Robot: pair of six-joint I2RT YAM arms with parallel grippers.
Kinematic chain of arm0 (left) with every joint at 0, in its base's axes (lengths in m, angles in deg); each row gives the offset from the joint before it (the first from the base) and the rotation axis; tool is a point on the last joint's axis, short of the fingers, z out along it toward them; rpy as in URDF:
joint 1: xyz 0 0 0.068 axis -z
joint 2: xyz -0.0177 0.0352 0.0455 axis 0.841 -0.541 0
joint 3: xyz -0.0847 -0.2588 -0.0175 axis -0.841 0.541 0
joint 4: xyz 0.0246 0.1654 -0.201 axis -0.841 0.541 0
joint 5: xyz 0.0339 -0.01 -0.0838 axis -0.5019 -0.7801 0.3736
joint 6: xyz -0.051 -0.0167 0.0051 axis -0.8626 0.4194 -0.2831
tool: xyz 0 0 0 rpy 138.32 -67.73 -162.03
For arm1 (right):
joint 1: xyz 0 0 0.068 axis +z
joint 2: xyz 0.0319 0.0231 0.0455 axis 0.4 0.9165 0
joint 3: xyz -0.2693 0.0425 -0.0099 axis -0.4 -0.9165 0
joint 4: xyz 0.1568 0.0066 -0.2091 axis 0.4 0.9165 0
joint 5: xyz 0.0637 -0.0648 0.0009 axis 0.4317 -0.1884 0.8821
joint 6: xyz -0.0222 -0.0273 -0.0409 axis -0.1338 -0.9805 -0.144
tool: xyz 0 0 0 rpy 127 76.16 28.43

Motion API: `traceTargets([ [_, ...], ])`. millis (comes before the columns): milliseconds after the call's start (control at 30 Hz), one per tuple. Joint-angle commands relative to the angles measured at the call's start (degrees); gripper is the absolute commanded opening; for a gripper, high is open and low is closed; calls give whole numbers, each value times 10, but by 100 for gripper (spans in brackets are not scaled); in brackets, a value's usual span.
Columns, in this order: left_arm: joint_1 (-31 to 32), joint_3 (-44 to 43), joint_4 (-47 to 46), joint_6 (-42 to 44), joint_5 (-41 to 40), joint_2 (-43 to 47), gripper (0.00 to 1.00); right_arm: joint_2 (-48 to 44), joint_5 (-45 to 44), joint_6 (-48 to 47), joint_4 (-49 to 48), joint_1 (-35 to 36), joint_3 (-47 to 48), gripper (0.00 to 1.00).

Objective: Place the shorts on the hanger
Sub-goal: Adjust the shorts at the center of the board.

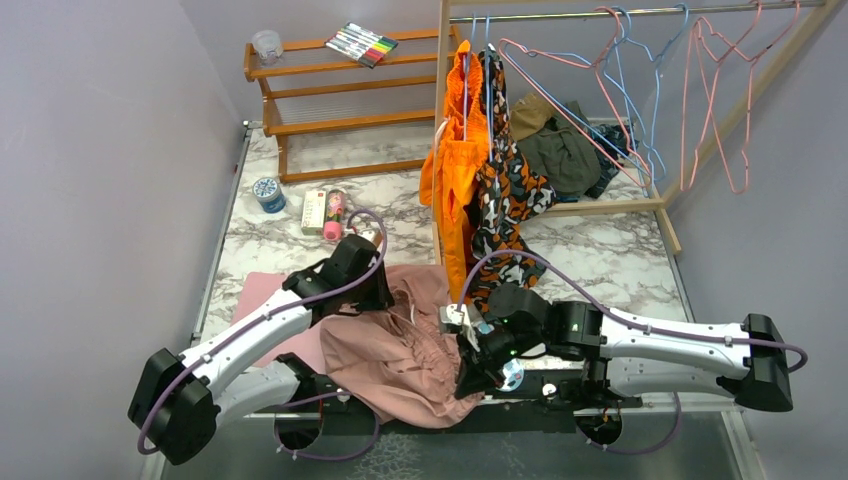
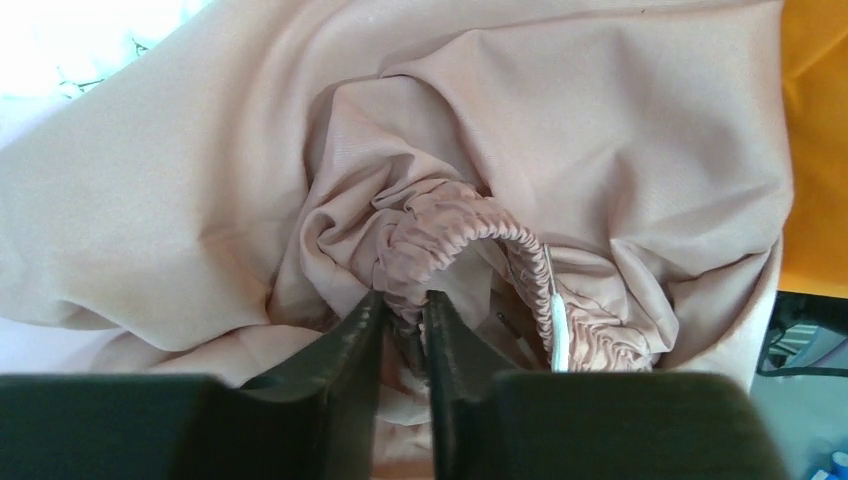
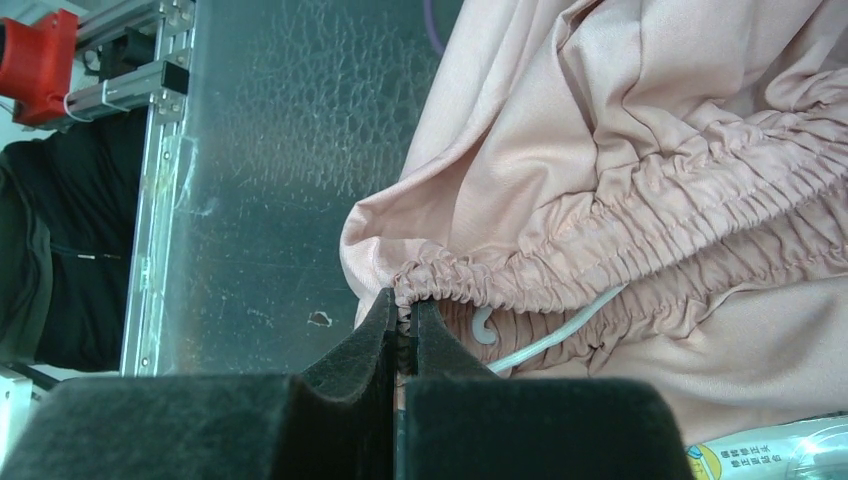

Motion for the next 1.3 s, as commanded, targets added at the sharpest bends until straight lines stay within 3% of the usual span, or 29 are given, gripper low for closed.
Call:
traceTargets([
  [0,10,-19,-37,16,-18,-7,16,-18,-12,-3,3,3,19,1],
  [100,15,-20,-60,21,-14,20,0,-22,-11,-2,-1,3,19,1],
  [267,16,-76,-46,71,-4,104,0,-33,-60,-14,46,3,57,52],
  [400,16,-133,-31,109,12,180,0,-60,-143,-49,104,3,130,70],
  [567,15,-182,-32,131,68,242,0,-65,-254,-96,140,2,252,72],
  [700,16,-207,-45,144,104,258,0,-50,-325,-135,80,2,311,72],
  [800,15,-228,-63,144,145,249,0,-19,-349,-164,30,3,347,73],
  [1000,16,-294,-75,148,191,197,0,91,-377,-194,46,3,458,72],
  [1267,15,-331,-74,163,207,167,0,132,-428,-224,37,3,481,72],
])
